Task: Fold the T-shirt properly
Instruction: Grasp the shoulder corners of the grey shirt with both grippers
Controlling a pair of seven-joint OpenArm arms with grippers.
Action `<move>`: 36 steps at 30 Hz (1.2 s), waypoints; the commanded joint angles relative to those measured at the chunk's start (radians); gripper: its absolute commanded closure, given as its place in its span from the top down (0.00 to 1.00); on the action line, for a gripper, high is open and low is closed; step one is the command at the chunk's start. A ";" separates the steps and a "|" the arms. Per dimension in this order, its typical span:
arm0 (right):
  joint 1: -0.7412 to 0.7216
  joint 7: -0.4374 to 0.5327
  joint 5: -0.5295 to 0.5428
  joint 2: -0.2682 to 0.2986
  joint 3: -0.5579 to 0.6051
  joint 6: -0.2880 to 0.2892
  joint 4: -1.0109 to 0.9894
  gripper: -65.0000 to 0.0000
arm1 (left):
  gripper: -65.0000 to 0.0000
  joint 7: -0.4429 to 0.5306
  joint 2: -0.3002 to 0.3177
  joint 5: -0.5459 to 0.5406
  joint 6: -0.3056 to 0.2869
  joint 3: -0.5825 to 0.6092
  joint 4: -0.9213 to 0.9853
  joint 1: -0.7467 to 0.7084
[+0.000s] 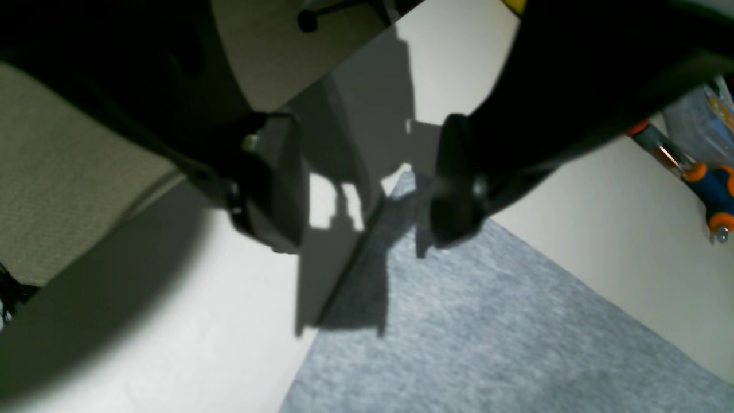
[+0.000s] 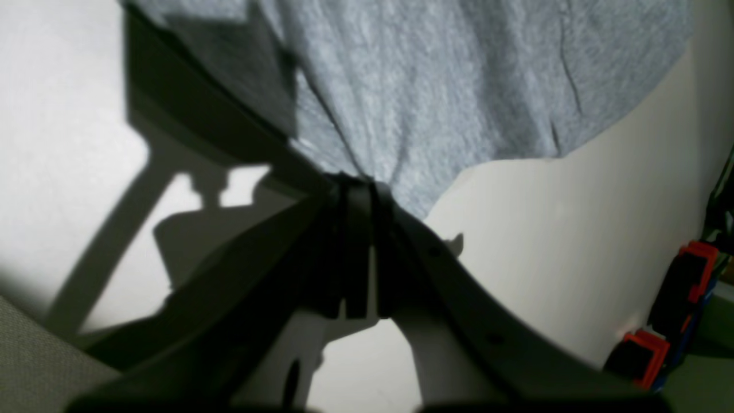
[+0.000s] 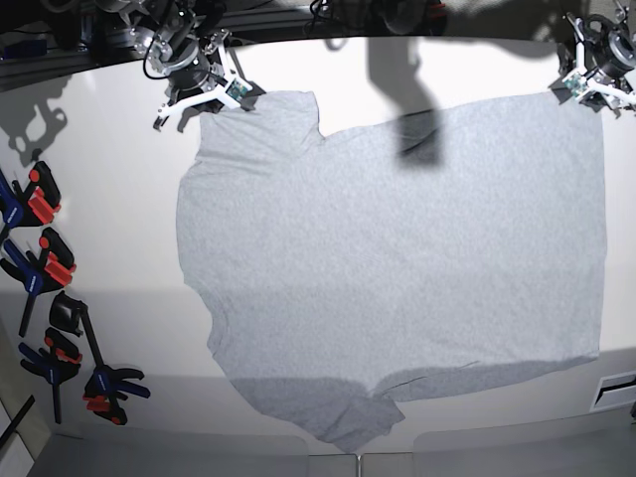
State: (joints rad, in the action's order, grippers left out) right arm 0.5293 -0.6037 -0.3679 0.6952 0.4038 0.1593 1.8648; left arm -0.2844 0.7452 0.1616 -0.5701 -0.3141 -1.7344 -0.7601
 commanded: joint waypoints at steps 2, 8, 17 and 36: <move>0.002 -0.006 0.001 0.014 -0.002 -0.003 0.011 0.00 | 0.53 0.024 0.012 -0.005 0.010 -0.010 0.005 -0.004; 0.002 -0.006 0.001 0.014 -0.002 -0.003 0.011 0.00 | 0.53 0.024 -0.070 0.020 0.073 -0.010 0.048 -0.004; -0.015 -0.006 0.002 0.014 -0.002 -0.004 0.011 0.00 | 0.53 0.024 -0.124 0.108 0.151 0.010 0.092 0.002; -0.052 -0.041 0.004 0.014 -0.002 -0.011 0.012 0.00 | 0.00 -0.134 -0.114 0.230 0.196 0.257 0.215 0.120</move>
State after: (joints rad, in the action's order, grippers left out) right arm 0.4789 -0.6453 -0.3595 0.6949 0.4068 0.1596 1.8626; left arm -0.3187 0.6327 0.4160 -0.2672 -0.0700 -1.5490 -0.6113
